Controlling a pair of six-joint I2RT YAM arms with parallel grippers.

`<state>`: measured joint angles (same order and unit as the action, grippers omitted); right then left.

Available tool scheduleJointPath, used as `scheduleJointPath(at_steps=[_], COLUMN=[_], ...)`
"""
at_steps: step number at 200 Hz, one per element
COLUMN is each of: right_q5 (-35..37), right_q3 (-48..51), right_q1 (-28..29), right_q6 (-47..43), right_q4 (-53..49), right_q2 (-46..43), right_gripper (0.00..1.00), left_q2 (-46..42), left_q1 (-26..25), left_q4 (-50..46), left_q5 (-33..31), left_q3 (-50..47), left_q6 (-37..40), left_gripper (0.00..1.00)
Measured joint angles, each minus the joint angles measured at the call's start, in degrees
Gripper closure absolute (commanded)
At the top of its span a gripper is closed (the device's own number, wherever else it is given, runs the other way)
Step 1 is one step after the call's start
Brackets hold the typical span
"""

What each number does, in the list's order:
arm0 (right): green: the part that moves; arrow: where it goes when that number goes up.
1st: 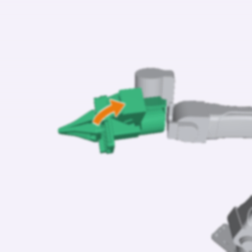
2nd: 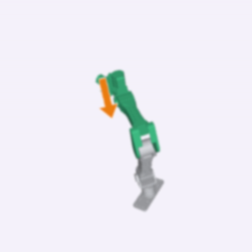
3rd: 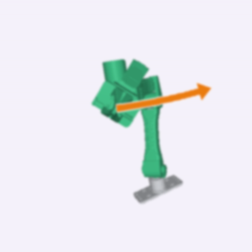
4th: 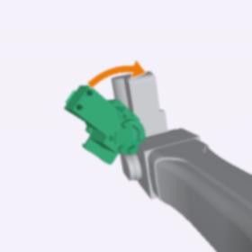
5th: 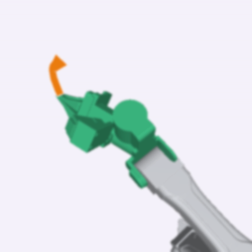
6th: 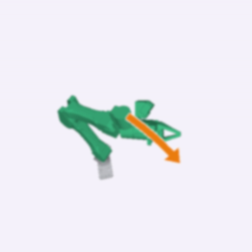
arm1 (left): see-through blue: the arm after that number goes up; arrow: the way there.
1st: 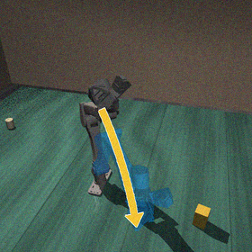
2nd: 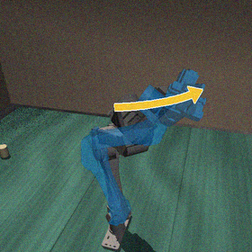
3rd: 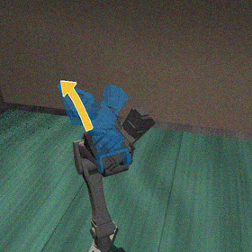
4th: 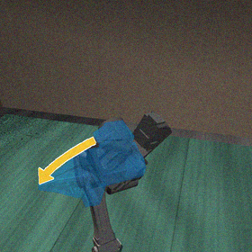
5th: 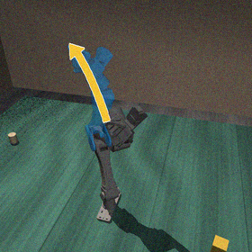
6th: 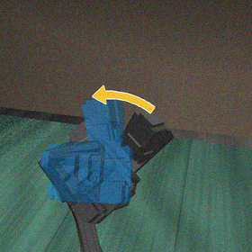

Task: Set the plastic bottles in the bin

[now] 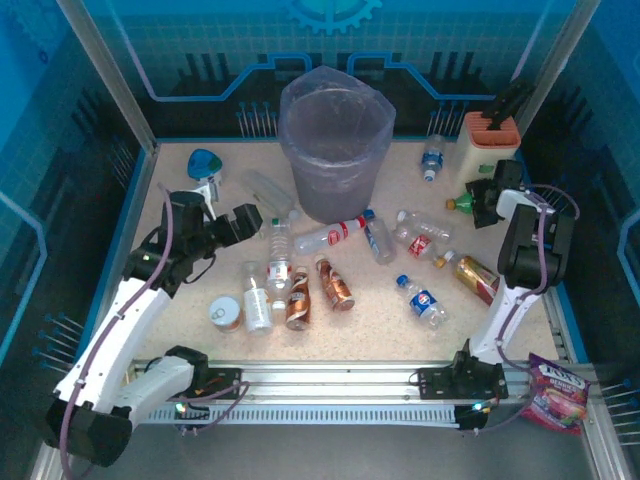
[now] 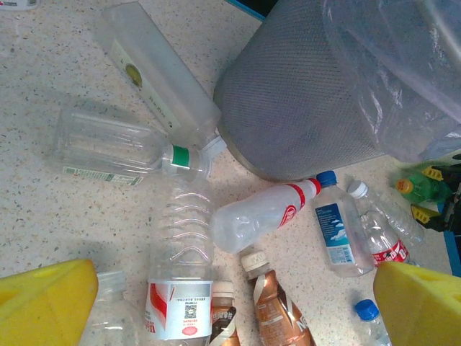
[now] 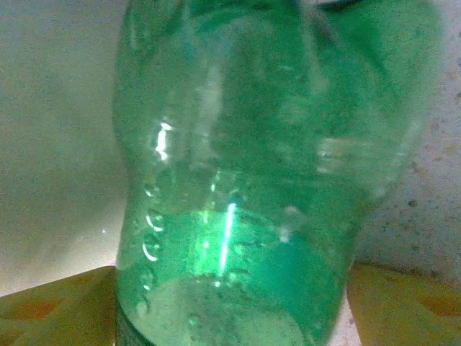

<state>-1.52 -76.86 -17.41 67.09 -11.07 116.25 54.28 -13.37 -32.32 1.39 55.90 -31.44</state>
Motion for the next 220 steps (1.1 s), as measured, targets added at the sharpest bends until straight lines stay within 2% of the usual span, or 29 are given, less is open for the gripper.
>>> scheduleJointPath(at_steps=[38,74,134,175,191,200,220], right_q5=[0.02,-0.07,-2.01,-2.03,-2.23,-0.96,-0.26], right_q3=[0.02,2.47,9.01,4.87,2.67,-1.09,-11.26], right_q1=[0.00,-0.02,1.05,7.80,9.53,11.45,19.10], right_q6=[-0.87,-2.64,-10.08,-18.53,-20.87,-23.89,-29.46], right_q4=[0.09,0.04,-3.32,-9.62,-10.08,-14.53,-18.80], right_q2=[0.07,-2.73,-22.51,-34.03,-35.60,-35.19,-32.98], right_gripper=[0.36,0.38,0.39,0.42,0.43,0.43,0.45], left_q2=[-0.15,-0.59,-3.23,-3.37,-3.34,-3.41,-2.78], left_q1=[0.00,0.00,-1.09,-1.44,-1.44,-1.49,-1.62], left_q4=[-0.52,-0.87,1.73,5.03,5.73,7.80,9.55], left_q5=[0.00,0.33,7.67,10.12,10.56,11.39,12.57], left_q3=[0.11,1.31,1.49,0.42,-0.17,-1.20,-2.82], left_q6=[-0.02,-0.17,-3.15,-4.63,-4.96,-5.90,-7.28], left_gripper=[0.01,0.01,0.01,0.01,0.01,0.01,0.01])
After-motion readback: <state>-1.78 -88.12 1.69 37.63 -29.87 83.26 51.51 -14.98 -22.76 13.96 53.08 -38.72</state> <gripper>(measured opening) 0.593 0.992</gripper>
